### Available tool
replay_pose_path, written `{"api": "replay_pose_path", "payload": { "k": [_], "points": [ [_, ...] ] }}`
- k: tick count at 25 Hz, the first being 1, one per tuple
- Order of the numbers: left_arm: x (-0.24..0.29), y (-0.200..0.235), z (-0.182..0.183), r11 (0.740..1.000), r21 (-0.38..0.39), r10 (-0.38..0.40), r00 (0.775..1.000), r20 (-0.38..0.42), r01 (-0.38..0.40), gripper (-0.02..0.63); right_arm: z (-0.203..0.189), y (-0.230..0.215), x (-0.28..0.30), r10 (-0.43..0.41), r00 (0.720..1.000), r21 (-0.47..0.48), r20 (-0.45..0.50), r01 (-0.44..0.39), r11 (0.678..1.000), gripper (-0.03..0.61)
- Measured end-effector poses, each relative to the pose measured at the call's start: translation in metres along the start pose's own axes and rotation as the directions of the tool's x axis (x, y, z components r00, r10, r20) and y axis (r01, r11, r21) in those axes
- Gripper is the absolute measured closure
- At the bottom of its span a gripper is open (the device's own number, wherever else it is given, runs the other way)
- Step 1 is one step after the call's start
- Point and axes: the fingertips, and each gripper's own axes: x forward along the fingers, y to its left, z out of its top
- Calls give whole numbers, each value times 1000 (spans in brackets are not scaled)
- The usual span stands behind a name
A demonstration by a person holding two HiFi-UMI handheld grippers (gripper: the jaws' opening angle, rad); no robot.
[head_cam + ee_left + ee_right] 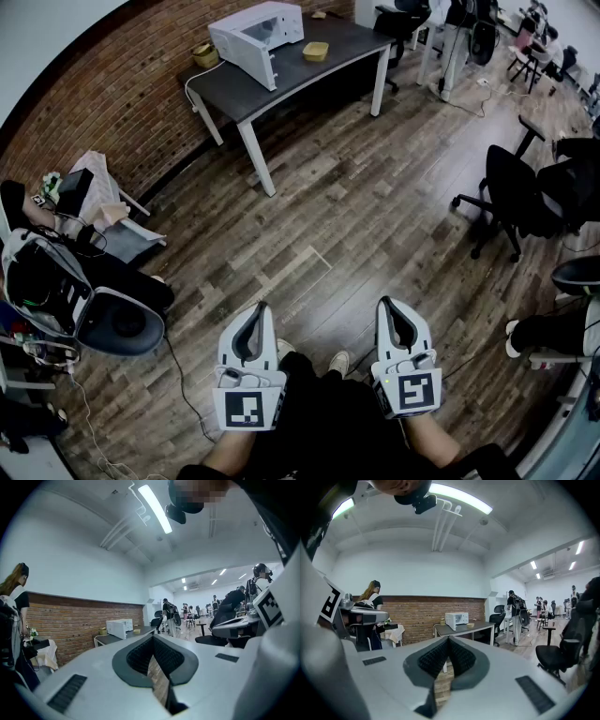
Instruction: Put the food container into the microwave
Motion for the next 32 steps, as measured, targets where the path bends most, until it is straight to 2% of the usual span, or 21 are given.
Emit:
{"api": "replay_pose_path", "payload": {
  "k": [4, 10, 12, 14, 18, 24, 28, 32],
  "points": [
    [5, -10, 6, 999, -30, 11, 1000, 7, -11, 615, -6, -8, -1, -11, 999, -9, -48, 11, 1000, 515],
    [6, -15, 8, 999, -46, -4, 1000, 25, 5, 615, -4, -10, -4, -7, 1000, -22, -25, 7, 1000, 515],
    [7, -16, 9, 999, -41, -3, 1000, 28, 4, 615, 0, -10, -3, -4, 1000, 2, -24, 4, 1000, 515],
    [7, -18, 12, 999, -36, 0, 999, 33, 1, 615, 7, -12, -4, 2, 1000, 18, 27, -3, 1000, 515],
    [7, -19, 15, 999, -22, 24, 999, 36, -23, 615, 13, -12, -9, -2, 997, -79, 75, 8, 997, 514],
    [-2, -24, 12, 999, 4, 48, 999, 17, -48, 615, -6, -4, -10, 44, 998, -185, 42, -35, 982, 514],
    [-4, -25, 9, 998, 23, 50, 999, 3, -50, 615, -8, 4, -5, 80, 996, -206, 43, -70, 976, 514],
    [2, -37, 14, 999, 31, 26, 1000, 12, -26, 615, -11, -2, -4, 66, 997, -194, 43, -57, 979, 514]
  ]
}}
